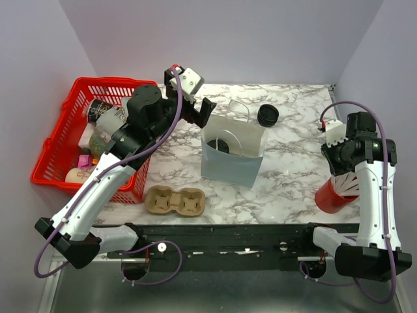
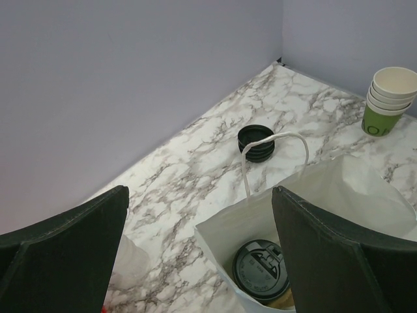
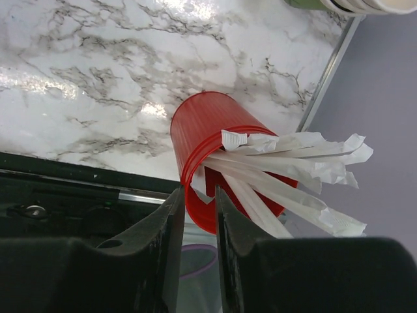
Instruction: Pack the takeout coffee
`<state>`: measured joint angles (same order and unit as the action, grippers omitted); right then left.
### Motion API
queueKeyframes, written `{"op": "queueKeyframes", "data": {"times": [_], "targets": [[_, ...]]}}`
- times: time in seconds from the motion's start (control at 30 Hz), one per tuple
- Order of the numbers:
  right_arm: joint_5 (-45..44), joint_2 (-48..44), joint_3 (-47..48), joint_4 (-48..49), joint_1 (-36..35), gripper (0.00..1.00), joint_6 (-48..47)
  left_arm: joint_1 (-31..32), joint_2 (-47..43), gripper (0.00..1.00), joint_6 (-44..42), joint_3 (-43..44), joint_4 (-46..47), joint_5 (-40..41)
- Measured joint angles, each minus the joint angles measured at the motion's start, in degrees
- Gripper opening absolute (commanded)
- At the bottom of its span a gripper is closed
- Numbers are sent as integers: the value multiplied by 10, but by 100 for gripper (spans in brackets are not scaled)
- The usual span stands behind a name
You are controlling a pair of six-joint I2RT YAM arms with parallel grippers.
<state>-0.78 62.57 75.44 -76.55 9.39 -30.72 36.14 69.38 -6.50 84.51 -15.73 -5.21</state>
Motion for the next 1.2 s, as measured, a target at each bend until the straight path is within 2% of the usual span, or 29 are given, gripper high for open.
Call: {"op": "queueKeyframes", "data": {"times": [0.07, 0.13, 0.17, 0.33, 0.73, 0.83, 0.93, 1.1, 1.2], "targets": [[-2, 0, -2, 0, 0, 13, 0, -1, 0, 98, 1, 0, 1, 0], [-3, 0, -4, 0, 0, 8, 0, -1, 0, 98, 2, 0, 2, -2], [-3, 0, -4, 0, 0, 1, 2, -1, 0, 98, 3, 0, 3, -3], [-4, 0, 28, -4, 0, 0, 2, -2, 2, 98, 4, 0, 5, -9], [23, -3, 363, 1, 0, 0, -74, -2, 28, 98, 9, 5, 11, -21], [89, -1, 423, 2, 0, 0, -92, -2, 33, 98, 10, 13, 9, -23], [198, -1, 465, 2, 0, 0, -101, -2, 33, 98, 7, 21, 4, -23], [385, 4, 476, 1, 0, 1, -66, -2, 31, 98, -15, 28, -7, -13], [466, 19, 477, 9, 0, 1, -26, -2, 25, 98, -40, 28, -20, 4]]}}
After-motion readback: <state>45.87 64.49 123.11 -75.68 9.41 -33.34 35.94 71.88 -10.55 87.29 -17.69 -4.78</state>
